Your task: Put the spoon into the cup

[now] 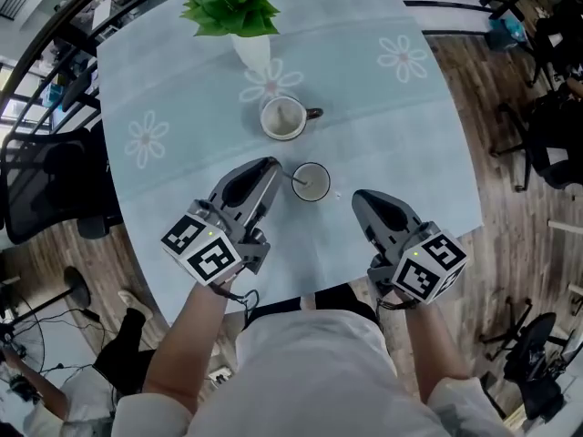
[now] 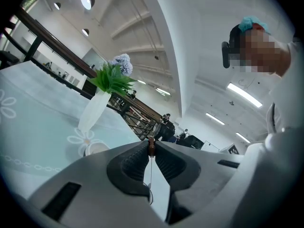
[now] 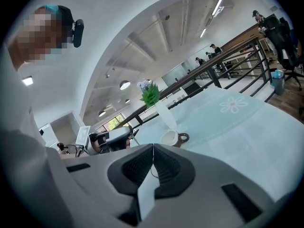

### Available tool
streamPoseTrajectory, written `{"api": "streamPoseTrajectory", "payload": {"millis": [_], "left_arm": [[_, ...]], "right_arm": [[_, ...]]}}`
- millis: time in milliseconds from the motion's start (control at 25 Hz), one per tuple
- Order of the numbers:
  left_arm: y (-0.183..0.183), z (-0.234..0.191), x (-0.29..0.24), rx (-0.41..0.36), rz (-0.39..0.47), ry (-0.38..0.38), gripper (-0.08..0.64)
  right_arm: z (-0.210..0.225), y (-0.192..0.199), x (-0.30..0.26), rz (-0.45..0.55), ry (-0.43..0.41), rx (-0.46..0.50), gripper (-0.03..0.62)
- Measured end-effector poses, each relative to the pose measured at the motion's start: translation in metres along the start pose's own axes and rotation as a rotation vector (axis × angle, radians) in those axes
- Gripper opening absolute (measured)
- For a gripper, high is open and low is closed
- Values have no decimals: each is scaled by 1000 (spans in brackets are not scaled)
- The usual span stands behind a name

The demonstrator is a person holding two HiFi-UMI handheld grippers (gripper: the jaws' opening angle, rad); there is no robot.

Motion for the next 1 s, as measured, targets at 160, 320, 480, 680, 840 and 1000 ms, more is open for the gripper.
{"api": "streamPoseTrajectory", "payload": {"millis": [160, 320, 480, 680, 840, 1000], "left_arm": [[7, -9, -7, 18, -7, -24, 55], [15, -20, -15, 33, -19, -39, 55], [22, -32, -23, 43, -28, -48, 55], [31, -42, -30, 56, -40, -58, 55], [38, -49, -33, 64, -50, -65, 55], [43, -53, -35, 70, -53, -69, 55]], "right_arm": [[11, 4, -2, -18, -5, -9, 21], [22, 10, -4, -32, -2, -21, 22], [28, 17, -5, -50, 4, -22, 21], [32, 25, -2, -66, 14, -31, 21], [35, 30, -1, -69, 18, -35, 21], [35, 34, -1, -76, 20, -41, 21]]}}
Point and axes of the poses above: the fingertips, and each gripper's own axes: x backward along the fingers, z to its right, y out of its underside, the point moved 8 cm from there along x, backward along the fingers, and after that the axes turned 14 degrees about x, right-handed, at the moved point
